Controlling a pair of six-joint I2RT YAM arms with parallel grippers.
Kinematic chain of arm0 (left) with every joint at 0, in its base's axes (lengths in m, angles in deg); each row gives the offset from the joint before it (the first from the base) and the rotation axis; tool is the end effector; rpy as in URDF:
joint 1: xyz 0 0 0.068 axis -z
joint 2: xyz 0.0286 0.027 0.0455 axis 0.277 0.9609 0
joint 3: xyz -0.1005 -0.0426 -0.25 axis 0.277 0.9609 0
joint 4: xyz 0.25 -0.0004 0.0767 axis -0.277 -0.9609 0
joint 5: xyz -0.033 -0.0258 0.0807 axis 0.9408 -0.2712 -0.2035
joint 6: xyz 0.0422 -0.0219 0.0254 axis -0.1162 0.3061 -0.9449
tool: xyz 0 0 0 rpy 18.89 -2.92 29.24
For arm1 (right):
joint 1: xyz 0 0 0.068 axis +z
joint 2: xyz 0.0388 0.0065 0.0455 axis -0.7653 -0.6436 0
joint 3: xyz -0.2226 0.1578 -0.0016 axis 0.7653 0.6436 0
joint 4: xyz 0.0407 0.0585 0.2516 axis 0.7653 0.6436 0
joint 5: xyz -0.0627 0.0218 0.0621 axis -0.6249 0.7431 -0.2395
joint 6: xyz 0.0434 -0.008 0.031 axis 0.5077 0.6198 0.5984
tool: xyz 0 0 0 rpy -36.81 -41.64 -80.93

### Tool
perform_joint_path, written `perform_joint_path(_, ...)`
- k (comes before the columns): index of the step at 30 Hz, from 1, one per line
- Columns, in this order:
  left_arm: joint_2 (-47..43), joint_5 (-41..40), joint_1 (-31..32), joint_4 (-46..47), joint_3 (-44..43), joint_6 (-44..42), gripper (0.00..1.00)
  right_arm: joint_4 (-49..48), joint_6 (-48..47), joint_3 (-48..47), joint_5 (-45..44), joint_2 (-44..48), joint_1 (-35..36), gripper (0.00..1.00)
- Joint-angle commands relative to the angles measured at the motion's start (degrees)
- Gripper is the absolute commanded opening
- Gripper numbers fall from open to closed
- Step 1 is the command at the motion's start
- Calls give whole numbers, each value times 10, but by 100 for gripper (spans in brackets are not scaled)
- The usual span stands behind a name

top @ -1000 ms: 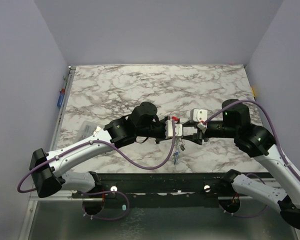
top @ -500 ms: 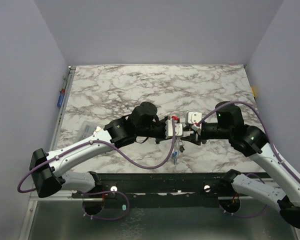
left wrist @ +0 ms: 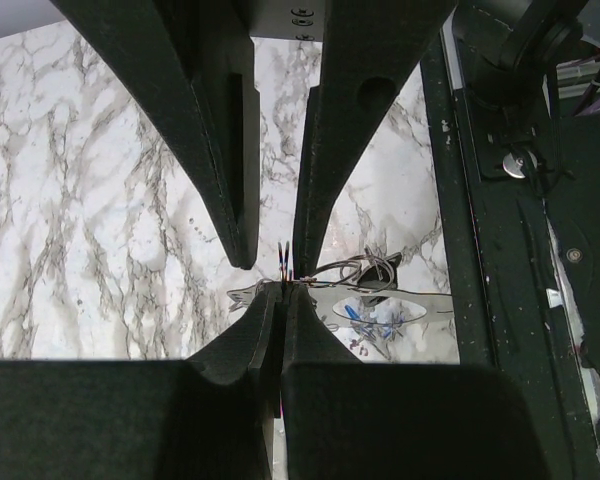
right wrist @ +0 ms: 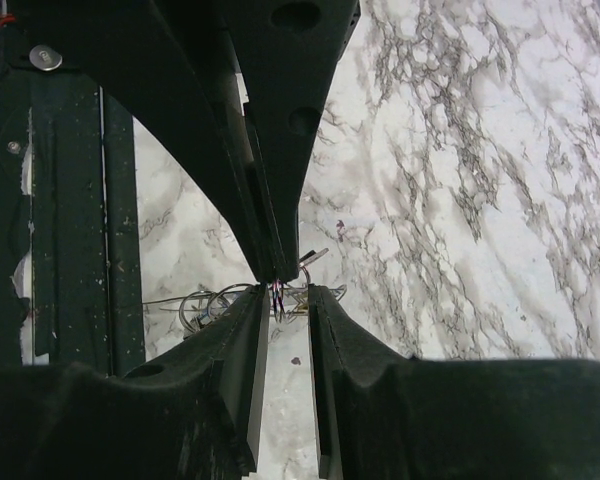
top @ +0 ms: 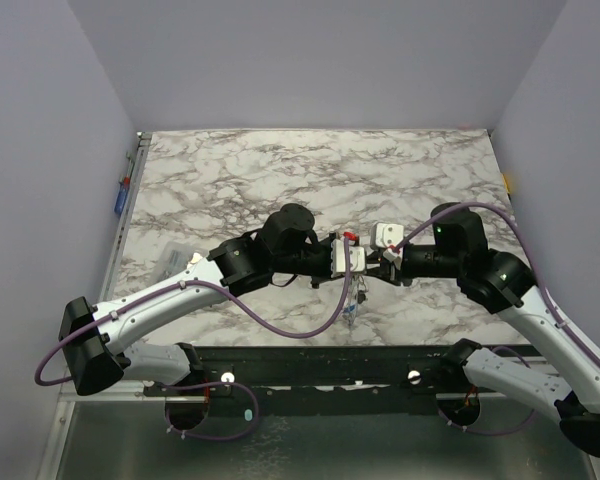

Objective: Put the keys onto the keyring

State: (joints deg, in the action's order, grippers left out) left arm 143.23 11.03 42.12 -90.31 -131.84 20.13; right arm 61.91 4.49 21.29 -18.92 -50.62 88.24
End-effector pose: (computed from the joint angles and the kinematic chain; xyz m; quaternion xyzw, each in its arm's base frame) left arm 0.1374 -0.2515 0.3501 0.6438 0.5137 -0.3253 0.4645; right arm 0.1250 0.1234 0.3605 -0.6053 0.5856 0.2634 0.4704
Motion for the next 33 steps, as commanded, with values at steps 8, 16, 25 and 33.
perform_joint_path(8,-6,21,-1,21,-25,5,0,-21,-3,24,-4,-1,4,30)
perform_joint_path(16,-4,26,-1,20,-26,7,0,-33,-3,28,-2,3,5,20)
perform_joint_path(25,0,20,-1,21,-26,10,0,-47,-14,41,-8,13,4,1)
perform_joint_path(33,-52,-30,-1,21,-3,21,44,-94,-20,52,-11,57,4,1)
